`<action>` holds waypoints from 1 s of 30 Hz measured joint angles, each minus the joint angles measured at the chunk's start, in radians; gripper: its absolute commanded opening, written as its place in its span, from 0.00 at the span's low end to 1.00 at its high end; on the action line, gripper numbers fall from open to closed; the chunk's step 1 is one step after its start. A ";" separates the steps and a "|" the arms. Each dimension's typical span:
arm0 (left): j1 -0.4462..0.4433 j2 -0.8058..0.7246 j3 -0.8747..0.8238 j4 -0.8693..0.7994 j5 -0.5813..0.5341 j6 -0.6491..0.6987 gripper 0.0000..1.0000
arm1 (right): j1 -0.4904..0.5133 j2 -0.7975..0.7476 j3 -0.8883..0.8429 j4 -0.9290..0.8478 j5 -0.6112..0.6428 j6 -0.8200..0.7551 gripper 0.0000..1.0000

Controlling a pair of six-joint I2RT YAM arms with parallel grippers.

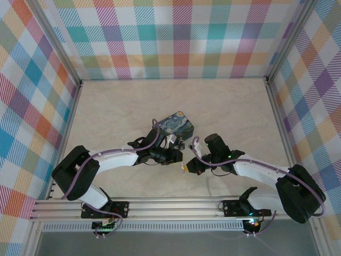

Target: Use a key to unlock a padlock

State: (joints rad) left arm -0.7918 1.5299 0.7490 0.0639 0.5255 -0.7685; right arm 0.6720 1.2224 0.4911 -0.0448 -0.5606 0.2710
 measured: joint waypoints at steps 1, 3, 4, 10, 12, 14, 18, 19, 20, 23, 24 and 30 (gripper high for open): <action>0.000 0.000 0.000 0.000 0.002 0.000 0.27 | -0.002 0.005 0.003 0.000 -0.002 0.000 0.00; 0.000 0.000 0.000 0.004 0.006 0.000 0.25 | -0.005 0.012 0.007 0.002 -0.002 0.000 0.00; -0.001 0.000 0.000 0.007 0.008 -0.001 0.24 | -0.005 0.017 0.008 0.003 -0.002 0.000 0.00; -0.003 0.001 0.000 0.021 0.013 -0.001 0.15 | -0.006 0.036 0.010 0.008 -0.002 0.000 0.00; -0.003 0.001 0.000 0.022 0.014 0.000 0.08 | -0.008 0.040 0.010 0.011 -0.002 0.000 0.00; -0.003 0.001 0.000 0.022 0.013 0.000 0.04 | -0.011 0.042 0.010 0.015 -0.002 0.000 0.00; -0.003 0.002 0.000 0.020 0.009 0.000 0.00 | -0.013 0.045 0.010 0.015 -0.002 0.000 0.27; -0.003 0.002 0.000 0.020 0.005 0.003 0.00 | -0.017 0.046 0.010 0.014 -0.003 -0.003 0.39; -0.003 0.002 0.000 0.017 0.002 0.006 0.00 | -0.019 0.047 0.011 0.011 -0.002 -0.005 0.47; -0.003 0.002 0.000 0.003 -0.015 0.027 0.00 | -0.029 0.043 0.017 -0.016 0.005 -0.027 0.64; -0.003 0.002 0.002 -0.004 -0.021 0.033 0.00 | -0.034 0.035 0.017 -0.031 0.010 -0.033 0.67; -0.004 0.002 0.034 -0.035 -0.029 0.078 0.00 | -0.051 -0.066 0.017 -0.042 0.019 -0.039 0.65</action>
State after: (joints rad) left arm -0.7956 1.5314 0.7826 0.0284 0.4965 -0.6903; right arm 0.6212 1.1564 0.5083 -0.0872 -0.5411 0.2317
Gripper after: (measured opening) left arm 0.045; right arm 0.681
